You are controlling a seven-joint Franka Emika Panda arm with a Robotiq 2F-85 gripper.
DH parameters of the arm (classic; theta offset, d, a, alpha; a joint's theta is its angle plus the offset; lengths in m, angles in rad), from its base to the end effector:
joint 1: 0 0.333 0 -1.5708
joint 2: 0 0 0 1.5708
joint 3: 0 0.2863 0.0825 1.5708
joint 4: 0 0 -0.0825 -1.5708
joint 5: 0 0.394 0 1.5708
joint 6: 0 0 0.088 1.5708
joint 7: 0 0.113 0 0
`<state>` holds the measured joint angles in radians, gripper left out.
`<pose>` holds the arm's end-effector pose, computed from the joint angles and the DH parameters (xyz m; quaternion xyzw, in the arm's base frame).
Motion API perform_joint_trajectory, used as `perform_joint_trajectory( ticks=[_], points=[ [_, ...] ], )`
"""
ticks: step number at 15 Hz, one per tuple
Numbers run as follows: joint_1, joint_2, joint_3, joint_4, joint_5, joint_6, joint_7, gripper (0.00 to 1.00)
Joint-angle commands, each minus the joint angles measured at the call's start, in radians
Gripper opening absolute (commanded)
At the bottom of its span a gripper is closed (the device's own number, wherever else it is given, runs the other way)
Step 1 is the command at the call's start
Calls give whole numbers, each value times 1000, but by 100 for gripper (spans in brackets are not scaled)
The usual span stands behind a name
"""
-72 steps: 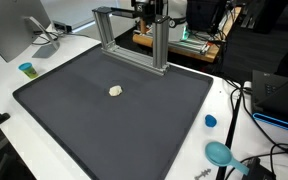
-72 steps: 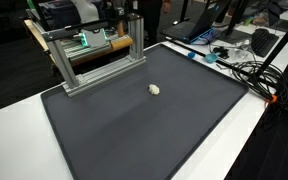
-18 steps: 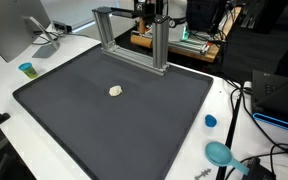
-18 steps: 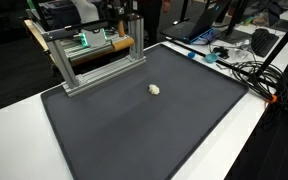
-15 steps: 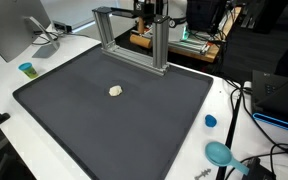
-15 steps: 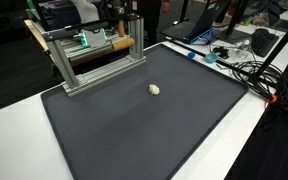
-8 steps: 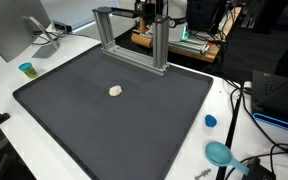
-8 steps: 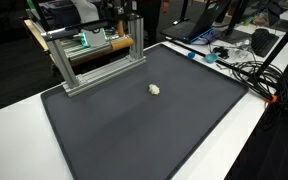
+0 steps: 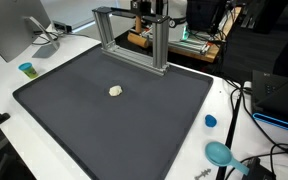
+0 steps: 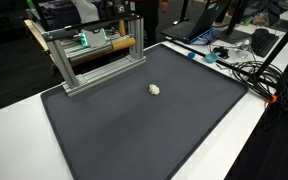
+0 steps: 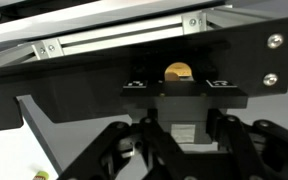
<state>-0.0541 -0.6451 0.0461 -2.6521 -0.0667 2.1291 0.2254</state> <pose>0.3869 -0.0076 0.4182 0.9918 -0.1040 0.0646 0.0366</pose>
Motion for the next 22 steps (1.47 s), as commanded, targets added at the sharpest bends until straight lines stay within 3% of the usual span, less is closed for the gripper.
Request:
perform_joint_trajectory(
  ticks=[1,7,8,11,15,16,21,22],
  points=[
    [-91,-3,-20,71,-79,-24,5,22],
    [-181,212,-96,389,-201,-168,-91,22],
    [-161,98,-89,244,-174,-98,-52,47],
    [-169,191,-115,351,-188,-138,-80,47],
    [-166,216,-113,365,-188,-141,-79,47],
    [-166,216,-113,365,-188,-142,-79,22],
    [-96,429,-80,540,-158,-90,-83,22],
    [-108,314,-98,424,-178,-85,-77,47]
  ],
)
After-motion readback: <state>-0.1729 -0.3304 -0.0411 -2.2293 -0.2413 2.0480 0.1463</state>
